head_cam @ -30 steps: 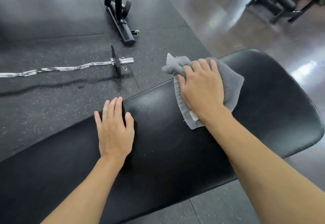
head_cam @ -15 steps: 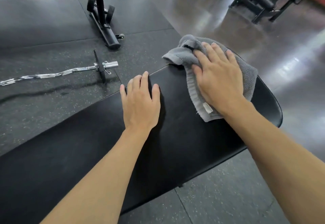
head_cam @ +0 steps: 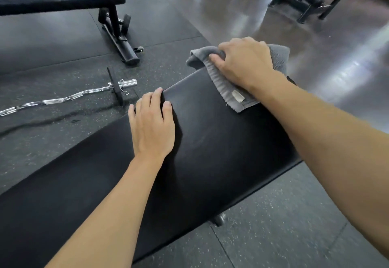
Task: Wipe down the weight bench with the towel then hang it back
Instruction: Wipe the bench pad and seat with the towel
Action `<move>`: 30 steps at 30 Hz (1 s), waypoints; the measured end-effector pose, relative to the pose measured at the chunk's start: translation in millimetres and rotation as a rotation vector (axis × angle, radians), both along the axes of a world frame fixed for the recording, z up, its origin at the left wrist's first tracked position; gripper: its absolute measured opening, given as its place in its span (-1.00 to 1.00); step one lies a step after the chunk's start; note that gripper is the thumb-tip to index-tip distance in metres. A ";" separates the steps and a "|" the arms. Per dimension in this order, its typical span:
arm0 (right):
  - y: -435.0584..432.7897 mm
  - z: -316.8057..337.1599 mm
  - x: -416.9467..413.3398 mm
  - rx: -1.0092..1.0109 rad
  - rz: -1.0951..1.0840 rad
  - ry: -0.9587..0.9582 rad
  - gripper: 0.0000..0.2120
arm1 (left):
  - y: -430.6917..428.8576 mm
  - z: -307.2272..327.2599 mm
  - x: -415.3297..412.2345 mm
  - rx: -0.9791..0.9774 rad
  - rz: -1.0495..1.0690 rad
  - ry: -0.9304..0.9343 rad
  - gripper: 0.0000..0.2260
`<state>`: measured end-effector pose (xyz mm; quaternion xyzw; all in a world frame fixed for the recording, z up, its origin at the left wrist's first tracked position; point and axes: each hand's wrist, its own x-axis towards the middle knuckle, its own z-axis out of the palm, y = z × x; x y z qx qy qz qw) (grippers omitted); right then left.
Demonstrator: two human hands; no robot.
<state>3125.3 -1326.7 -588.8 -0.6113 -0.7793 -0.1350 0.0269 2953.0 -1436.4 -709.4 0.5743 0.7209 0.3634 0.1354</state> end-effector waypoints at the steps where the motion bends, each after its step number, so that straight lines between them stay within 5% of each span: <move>1: -3.7 3.6 8.8 -0.006 -0.017 0.042 -0.58 | -0.5 0.4 0.2 0.002 0.002 -0.004 -0.60; 9: -85.1 15.3 80.0 -0.076 -0.201 0.278 -0.45 | -2.6 2.5 0.2 -0.005 -0.007 0.009 -0.60; 18: -177.0 -34.6 56.8 0.273 -0.372 0.237 -0.52 | -25.4 -13.0 -23.5 0.039 -0.104 0.050 -0.53; 30: -243.4 -133.9 -18.5 0.545 -0.276 0.683 -0.67 | -80.9 -35.0 -30.4 0.043 -0.175 0.228 -0.44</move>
